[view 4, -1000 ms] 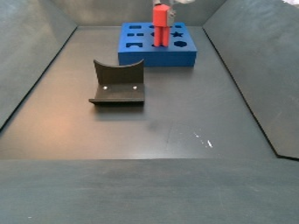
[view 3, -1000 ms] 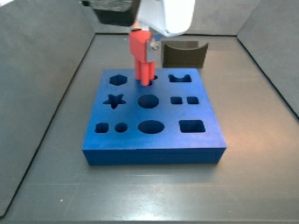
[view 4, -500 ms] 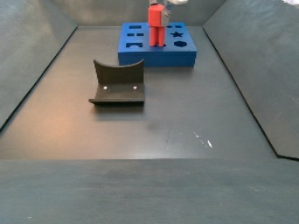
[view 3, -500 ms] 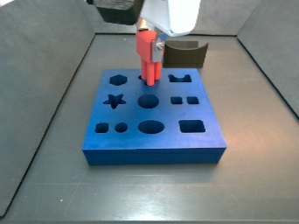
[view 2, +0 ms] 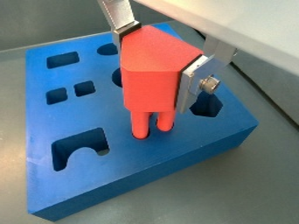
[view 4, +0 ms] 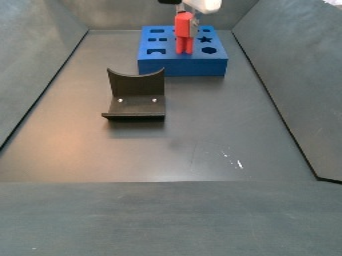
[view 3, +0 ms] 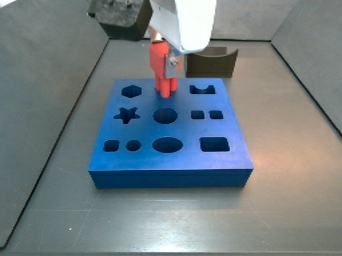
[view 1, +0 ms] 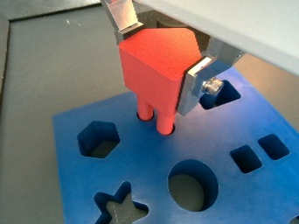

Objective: Insert the 3 prong object.

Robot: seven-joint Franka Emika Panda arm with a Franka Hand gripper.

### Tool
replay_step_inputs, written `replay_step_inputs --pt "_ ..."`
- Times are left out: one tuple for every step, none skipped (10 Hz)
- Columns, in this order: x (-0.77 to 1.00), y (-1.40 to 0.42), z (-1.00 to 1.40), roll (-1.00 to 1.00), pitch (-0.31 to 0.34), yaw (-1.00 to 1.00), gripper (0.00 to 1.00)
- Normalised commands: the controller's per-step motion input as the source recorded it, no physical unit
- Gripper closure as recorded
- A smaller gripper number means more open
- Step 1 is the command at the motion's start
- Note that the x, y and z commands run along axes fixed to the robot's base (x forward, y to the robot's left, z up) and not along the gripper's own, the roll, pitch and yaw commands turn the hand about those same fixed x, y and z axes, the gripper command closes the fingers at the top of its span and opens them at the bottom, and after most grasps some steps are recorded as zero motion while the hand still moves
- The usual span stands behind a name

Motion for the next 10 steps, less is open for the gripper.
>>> replay_step_inputs --pt "0.08 0.00 -0.31 0.00 -0.001 -0.21 1.00" --pt "0.09 0.00 -0.31 0.02 0.000 -0.13 1.00" --pt "0.04 0.00 -0.27 0.02 0.000 -0.03 1.00" --pt "0.03 0.00 -0.24 0.01 0.000 0.00 1.00" --pt "0.08 0.00 -0.24 0.06 0.000 0.08 1.00" --pt "0.05 0.00 -0.25 0.07 0.000 0.25 1.00" --pt "0.00 0.00 -0.23 0.07 -0.026 0.26 1.00" --pt "0.00 0.00 -0.23 0.02 -0.053 0.14 1.00" --pt "-0.02 0.00 -0.19 0.02 -0.044 0.05 1.00" --pt "0.00 0.00 -0.02 0.00 -0.079 0.00 1.00"
